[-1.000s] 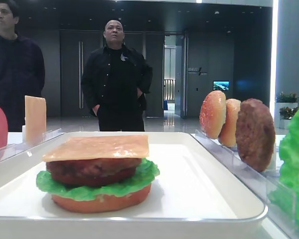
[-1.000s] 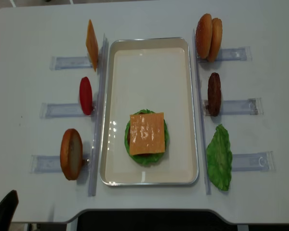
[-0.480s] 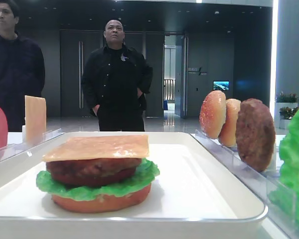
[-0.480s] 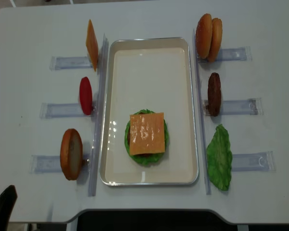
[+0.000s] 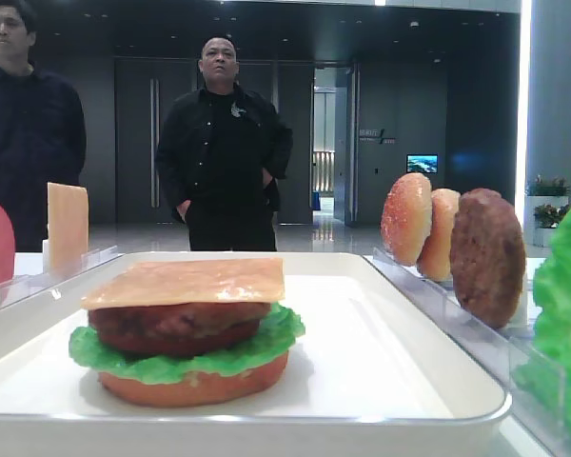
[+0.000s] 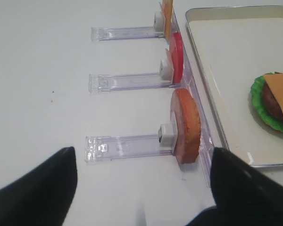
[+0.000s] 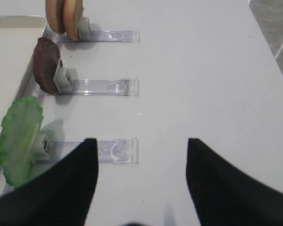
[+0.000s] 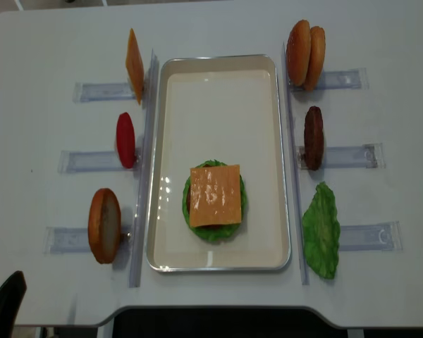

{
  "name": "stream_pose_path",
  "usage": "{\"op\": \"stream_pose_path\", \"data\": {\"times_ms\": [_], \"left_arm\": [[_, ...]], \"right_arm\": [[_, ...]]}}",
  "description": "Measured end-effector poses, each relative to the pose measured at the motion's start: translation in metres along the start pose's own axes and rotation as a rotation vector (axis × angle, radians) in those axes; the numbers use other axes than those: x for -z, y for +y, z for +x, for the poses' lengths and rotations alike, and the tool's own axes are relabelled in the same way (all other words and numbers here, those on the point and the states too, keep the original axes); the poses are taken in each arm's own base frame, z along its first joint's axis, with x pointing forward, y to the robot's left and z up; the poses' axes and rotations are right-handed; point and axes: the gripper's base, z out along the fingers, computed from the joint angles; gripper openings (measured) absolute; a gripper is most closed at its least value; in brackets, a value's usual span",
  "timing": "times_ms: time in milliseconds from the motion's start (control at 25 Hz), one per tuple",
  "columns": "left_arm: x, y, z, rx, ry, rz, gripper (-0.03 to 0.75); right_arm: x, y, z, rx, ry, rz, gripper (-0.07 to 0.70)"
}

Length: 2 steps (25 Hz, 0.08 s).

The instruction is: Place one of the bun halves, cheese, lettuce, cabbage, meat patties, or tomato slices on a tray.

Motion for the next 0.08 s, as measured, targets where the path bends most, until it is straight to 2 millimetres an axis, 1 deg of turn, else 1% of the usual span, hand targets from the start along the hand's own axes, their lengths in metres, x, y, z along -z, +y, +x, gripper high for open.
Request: {"op": "stream_pose_path", "data": {"times_ms": [80], "left_arm": [[0.0,0.0,0.0,0.0,0.0,0.0,0.69]], "right_arm": [[0.0,0.0,0.0,0.0,0.0,0.0,0.398]]}}
